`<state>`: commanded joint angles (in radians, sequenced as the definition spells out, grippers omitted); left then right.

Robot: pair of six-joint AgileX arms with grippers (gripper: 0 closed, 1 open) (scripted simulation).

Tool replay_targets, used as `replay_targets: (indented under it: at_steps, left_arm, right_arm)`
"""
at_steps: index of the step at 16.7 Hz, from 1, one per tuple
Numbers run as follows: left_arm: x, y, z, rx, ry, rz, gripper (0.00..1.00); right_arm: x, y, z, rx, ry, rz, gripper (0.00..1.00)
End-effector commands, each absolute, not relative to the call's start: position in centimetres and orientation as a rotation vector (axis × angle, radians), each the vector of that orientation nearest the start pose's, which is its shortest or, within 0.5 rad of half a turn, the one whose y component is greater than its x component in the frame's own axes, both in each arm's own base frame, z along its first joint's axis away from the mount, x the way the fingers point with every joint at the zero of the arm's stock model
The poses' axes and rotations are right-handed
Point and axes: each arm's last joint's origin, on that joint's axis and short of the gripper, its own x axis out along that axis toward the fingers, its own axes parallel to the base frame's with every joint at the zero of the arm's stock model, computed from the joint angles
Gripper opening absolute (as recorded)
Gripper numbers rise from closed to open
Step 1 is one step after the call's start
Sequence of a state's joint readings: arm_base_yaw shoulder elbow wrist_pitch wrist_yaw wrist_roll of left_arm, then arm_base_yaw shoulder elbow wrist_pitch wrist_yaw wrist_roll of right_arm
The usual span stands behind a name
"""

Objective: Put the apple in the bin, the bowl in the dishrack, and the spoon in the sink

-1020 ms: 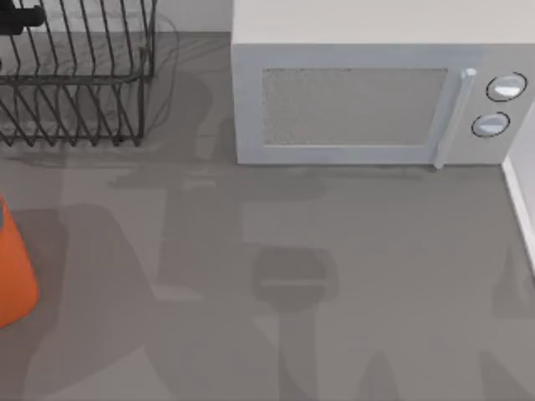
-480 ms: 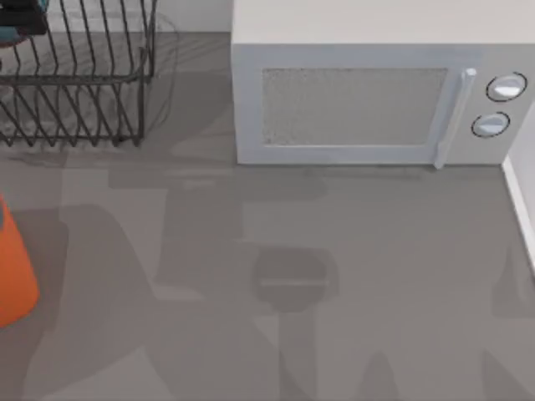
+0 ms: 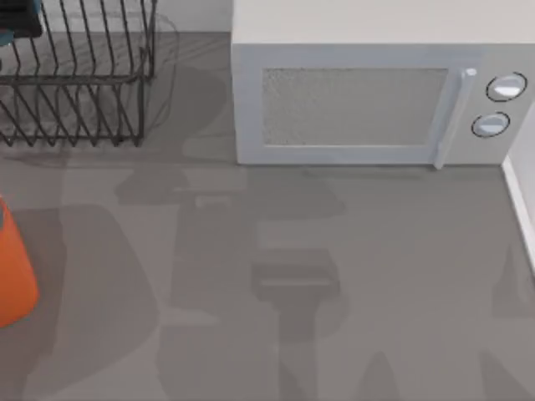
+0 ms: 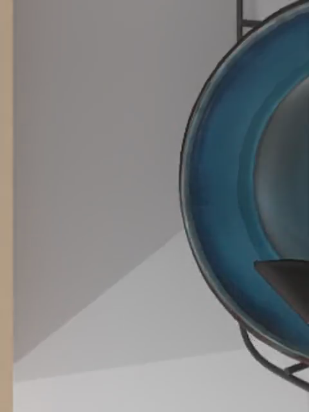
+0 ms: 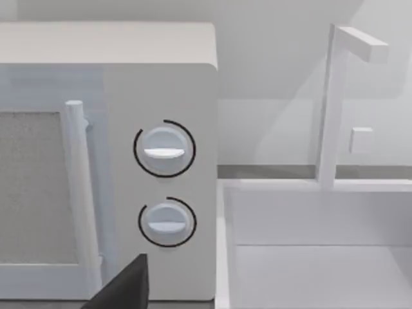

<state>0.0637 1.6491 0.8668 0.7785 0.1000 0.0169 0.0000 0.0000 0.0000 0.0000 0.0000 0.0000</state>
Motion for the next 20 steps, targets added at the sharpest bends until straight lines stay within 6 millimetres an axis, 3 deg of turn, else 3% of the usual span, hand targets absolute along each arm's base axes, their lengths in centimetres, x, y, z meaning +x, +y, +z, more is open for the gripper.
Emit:
replay_targets:
  at_steps: [5, 9, 14, 17, 20]
  left_arm:
    - [28.9, 1.4, 26.7, -0.007, -0.024, -0.015, 1.0]
    - [21.4, 0.7, 27.1, -0.017, -0.044, -0.013, 1.0]
    - [13.9, 0.1, 23.2, -0.019, -0.041, -0.009, 1.0]
    - [11.7, 0.0, 19.9, -0.013, -0.028, -0.005, 1.0]
    - [10.8, -0.1, 17.3, -0.005, -0.012, -0.001, 1.0]
  right_arm:
    - [10.6, -0.1, 16.0, 0.0, 0.0, 0.0, 1.0]
    - [10.6, -0.1, 16.0, 0.0, 0.0, 0.0, 1.0]
    - [10.6, -0.1, 16.0, 0.0, 0.0, 0.0, 1.0]
    - [10.6, -0.1, 16.0, 0.0, 0.0, 0.0, 1.0]
    - [10.6, -0.1, 16.0, 0.0, 0.0, 0.0, 1.0]
